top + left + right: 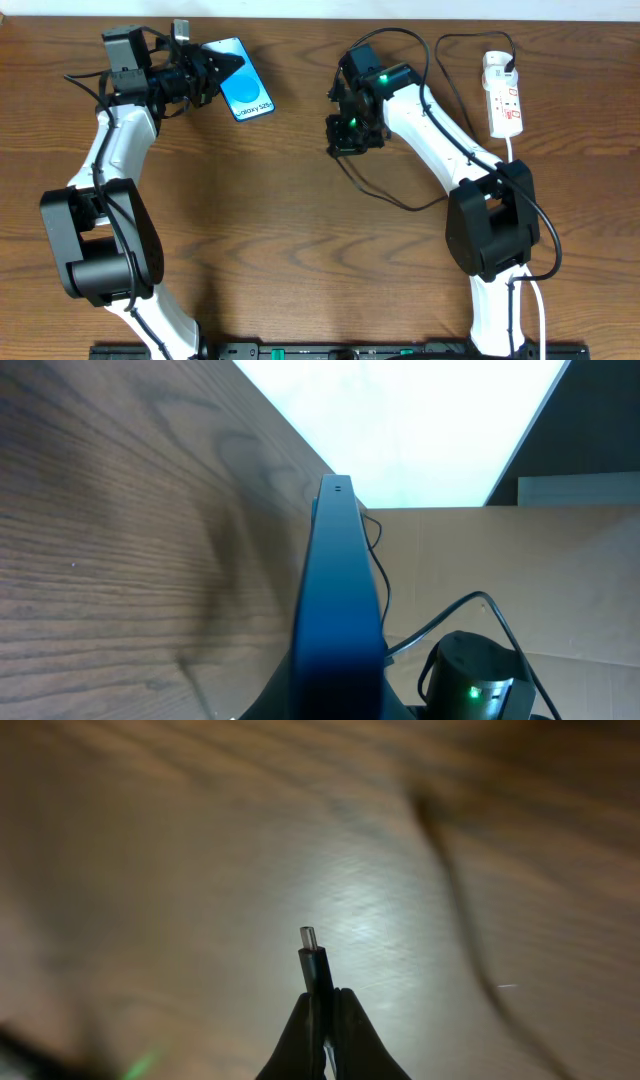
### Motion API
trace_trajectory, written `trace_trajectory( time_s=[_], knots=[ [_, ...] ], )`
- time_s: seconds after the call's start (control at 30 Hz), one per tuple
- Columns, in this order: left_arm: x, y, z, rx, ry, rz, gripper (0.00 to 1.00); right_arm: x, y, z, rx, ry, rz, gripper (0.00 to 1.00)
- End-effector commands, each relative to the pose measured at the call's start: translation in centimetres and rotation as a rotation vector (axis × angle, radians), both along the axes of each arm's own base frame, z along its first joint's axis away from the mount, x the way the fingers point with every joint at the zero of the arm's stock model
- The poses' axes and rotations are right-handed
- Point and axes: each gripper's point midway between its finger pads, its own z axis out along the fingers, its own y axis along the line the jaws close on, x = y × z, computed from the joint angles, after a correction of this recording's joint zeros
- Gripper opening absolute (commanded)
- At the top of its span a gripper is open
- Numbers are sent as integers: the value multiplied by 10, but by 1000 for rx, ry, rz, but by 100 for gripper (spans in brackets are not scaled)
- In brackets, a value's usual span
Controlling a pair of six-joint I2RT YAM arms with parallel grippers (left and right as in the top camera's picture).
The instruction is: Plug charger to phone and switch on socket
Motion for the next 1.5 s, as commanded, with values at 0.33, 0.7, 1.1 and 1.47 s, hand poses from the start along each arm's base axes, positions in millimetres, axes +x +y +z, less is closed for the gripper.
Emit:
trace_trajectory(
  time_s=[0.33,0.7,1.1,1.47],
  knots=[
    [-6,-3,17,-28,-30,-39,7,5,-36,-40,-237,-115,59,27],
    [-6,-4,16,-29,-27,-40,7,12,-12,-52,-286,-212,119,31],
    [-8,-4,14,-30,-8,-41,7,16,-18,-80,-339,-189,72,29],
    [-9,-4,14,-32,-8,-42,7,3,-9,-115,-295,-88,56,22]
  ],
)
